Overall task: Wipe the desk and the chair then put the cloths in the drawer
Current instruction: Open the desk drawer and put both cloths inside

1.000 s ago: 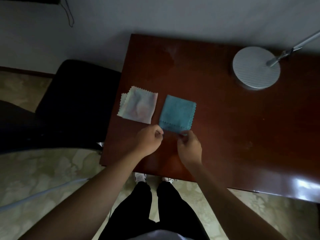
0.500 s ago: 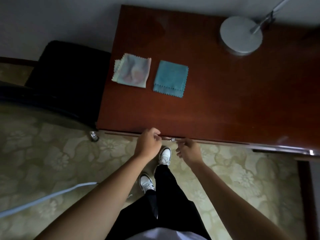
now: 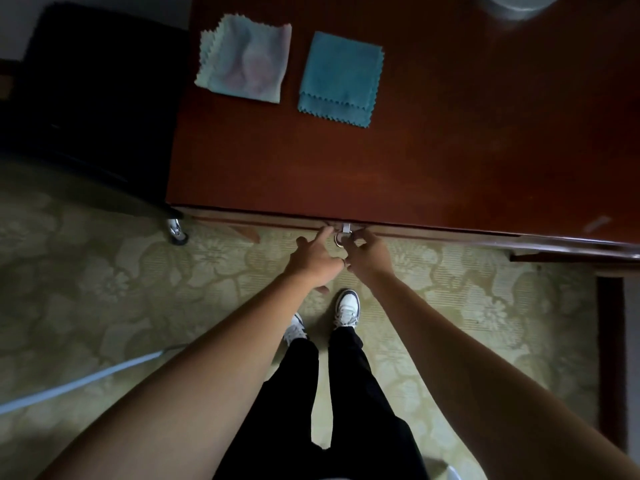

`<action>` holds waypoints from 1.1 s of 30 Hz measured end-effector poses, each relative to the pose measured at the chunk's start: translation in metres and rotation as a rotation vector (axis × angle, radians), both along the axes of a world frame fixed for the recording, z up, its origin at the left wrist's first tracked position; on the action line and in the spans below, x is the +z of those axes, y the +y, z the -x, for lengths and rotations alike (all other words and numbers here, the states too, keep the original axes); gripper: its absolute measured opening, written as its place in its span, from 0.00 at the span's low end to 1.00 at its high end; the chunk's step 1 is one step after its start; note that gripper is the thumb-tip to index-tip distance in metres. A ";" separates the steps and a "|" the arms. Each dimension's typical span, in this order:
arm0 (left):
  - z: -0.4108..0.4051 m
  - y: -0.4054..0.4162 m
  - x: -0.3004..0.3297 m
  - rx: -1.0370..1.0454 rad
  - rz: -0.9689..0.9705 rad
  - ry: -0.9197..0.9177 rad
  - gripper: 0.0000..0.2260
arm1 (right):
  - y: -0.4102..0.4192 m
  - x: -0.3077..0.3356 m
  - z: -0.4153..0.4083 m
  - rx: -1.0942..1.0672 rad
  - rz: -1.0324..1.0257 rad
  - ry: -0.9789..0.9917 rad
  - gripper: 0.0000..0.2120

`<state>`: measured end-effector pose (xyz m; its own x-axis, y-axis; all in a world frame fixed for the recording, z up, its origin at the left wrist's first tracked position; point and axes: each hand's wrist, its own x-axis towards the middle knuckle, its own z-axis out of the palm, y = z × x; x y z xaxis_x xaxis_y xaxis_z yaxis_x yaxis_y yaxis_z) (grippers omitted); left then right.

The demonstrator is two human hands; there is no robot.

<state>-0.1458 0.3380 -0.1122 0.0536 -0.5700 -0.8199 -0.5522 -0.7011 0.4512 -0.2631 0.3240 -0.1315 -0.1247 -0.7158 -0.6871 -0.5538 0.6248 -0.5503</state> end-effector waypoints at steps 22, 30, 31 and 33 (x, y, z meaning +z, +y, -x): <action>-0.035 0.045 0.043 -0.434 0.730 -0.579 0.18 | 0.035 0.104 0.006 0.585 0.301 0.518 0.12; -0.047 0.026 0.041 -0.471 0.216 -0.383 0.15 | 0.024 0.075 0.010 0.741 0.100 0.479 0.18; -0.046 0.026 0.043 -0.483 0.199 -0.376 0.15 | 0.027 0.075 0.011 0.772 0.117 0.492 0.17; -0.045 0.031 0.044 -0.499 0.176 -0.374 0.17 | 0.028 0.080 0.012 0.801 0.115 0.493 0.16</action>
<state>-0.1010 0.3694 -0.0680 0.0111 -0.7245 -0.6891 -0.9346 -0.2526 0.2505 -0.2754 0.3518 -0.0518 0.1759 -0.7742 -0.6080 -0.9809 -0.0855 -0.1749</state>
